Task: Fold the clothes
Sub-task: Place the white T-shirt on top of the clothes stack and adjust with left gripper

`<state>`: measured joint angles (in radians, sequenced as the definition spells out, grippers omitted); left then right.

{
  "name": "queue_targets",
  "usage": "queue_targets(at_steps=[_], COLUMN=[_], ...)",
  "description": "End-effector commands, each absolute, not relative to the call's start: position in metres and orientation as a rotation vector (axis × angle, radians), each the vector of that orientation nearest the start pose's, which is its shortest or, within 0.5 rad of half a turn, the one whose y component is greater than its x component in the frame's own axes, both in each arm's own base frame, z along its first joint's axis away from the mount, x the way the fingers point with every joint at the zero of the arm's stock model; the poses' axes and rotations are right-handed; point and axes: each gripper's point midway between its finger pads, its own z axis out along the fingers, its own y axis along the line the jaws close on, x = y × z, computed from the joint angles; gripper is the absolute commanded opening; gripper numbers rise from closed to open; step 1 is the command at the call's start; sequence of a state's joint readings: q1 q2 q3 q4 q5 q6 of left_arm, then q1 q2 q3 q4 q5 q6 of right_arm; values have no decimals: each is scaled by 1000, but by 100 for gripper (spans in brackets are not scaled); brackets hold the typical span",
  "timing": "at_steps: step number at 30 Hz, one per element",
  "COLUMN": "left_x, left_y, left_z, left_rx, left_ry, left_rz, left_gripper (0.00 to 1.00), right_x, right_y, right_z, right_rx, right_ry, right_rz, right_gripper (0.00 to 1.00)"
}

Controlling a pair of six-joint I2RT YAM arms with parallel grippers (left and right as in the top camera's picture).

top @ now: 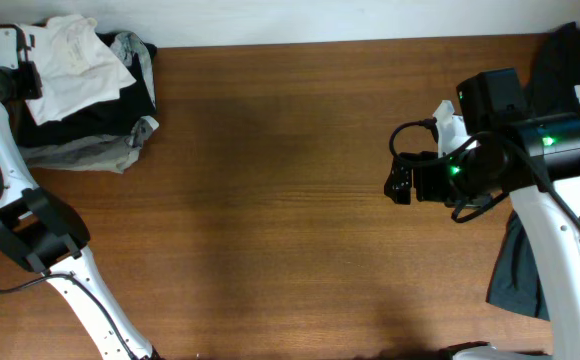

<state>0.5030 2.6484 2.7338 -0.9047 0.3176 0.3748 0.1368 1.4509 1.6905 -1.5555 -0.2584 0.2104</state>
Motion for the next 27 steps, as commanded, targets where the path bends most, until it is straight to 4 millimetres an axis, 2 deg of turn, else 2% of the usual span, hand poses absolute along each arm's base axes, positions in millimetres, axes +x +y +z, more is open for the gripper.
queue_targets(at_steps=[1,2,3,4,6,8,9,10,11,12,14,15,16,19,20,21,23,25,27], left_x=[601,601,600,600,599,603,607,609,612,616,623,627,632,636,633,631,620,609,605], left_y=[292,296,298,298,296,279,261,249,236,228,219,210,197,177,173,172,166,158,151], left_z=[159,165,170,173,185,208,231,242,248,245,227,213,191,143,119,110,72,49,45], left_rx=[-93,-137,-159,-165,-197,-157,-109,-86,-65,-63,-86,-89,-91,-96,-108,-115,-132,-138,-133], left_ry=[2282,2264,2253,2248,2230,2177,2117,2091,2077,2090,2145,2184,2235,2344,2403,2429,2527,2603,2628], left_rz=[109,102,98,97,75,-16,-103,-150,-184,-172,-124,-111,-100,-88,-76,-69,-91,-133,-145], left_gripper=[37,66,84,99,99,99,98,79,64,39,8,1,1,1,1,2,2,1,1], right_x=[261,260,259,259,259,259,259,259,259,260,260,260,260,260,260,260,261,262,262], right_y=[77,77,77,77,77,77,77,77,77,77,77,77,77,77,77,77,74,71,70], right_z=[266,266,265,265,265,265,265,265,266,266,266,266,266,266,266,266,265,265,264], right_rx=[80,80,81,81,80,80,80,80,80,80,79,79,79,79,79,79,82,85,86], right_ry=[2888,2892,2895,2895,2895,2895,2894,2894,2894,2892,2891,2891,2891,2892,2892,2891,2888,2887,2887], right_rz=[425,425,424,424,424,424,424,424,424,425,425,424,424,424,424,424,397,376,365], right_gripper=[99,99,99,99,99,99,99,99,99,99,99,99,98,99,99,99,99,99,99])
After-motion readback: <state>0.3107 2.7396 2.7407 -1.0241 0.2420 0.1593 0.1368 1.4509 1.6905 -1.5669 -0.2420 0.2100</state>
